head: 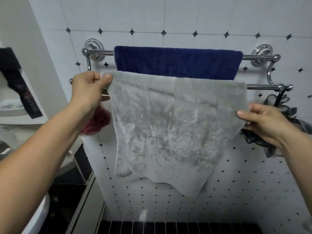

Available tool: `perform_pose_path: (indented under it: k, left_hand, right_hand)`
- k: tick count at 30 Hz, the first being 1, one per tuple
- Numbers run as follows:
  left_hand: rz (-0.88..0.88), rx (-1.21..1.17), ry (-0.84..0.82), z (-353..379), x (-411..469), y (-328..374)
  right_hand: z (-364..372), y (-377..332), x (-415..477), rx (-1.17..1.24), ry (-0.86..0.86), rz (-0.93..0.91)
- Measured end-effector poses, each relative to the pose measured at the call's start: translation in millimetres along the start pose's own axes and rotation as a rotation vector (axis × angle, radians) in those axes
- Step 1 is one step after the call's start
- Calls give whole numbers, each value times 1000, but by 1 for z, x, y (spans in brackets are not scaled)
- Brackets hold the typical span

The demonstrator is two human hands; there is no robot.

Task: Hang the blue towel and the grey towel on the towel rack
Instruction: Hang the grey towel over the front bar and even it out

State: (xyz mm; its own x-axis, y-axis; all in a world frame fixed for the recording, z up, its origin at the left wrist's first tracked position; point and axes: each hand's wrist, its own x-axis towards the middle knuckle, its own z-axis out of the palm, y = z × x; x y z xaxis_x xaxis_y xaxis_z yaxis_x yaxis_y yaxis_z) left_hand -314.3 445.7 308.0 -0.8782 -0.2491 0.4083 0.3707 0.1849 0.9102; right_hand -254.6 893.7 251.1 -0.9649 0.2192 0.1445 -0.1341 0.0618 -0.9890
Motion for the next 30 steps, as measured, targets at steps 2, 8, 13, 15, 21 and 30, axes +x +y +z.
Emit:
perform_pose_path:
  k: [2, 8, 13, 15, 21, 30]
  left_hand:
    - [-27, -22, 40, 5, 4, 8]
    - [-76, 6, -5, 11, -12, 4]
    - [-161, 1, -125, 12, -32, -32]
    - [-171, 5, -49, 13, -28, -41]
    - [-87, 50, -59, 23, -43, -65]
    - [-31, 36, -61, 31, -65, -64]
  right_hand:
    - [3, 5, -2, 43, -51, -1]
    - [22, 21, -1, 362, -251, -3]
    - [39, 63, -8, 199, -276, 152]
    - [44, 79, -13, 111, -252, 226]
    - [6, 76, -2, 107, -91, 212]
    - [-17, 82, -5, 53, -98, 230]
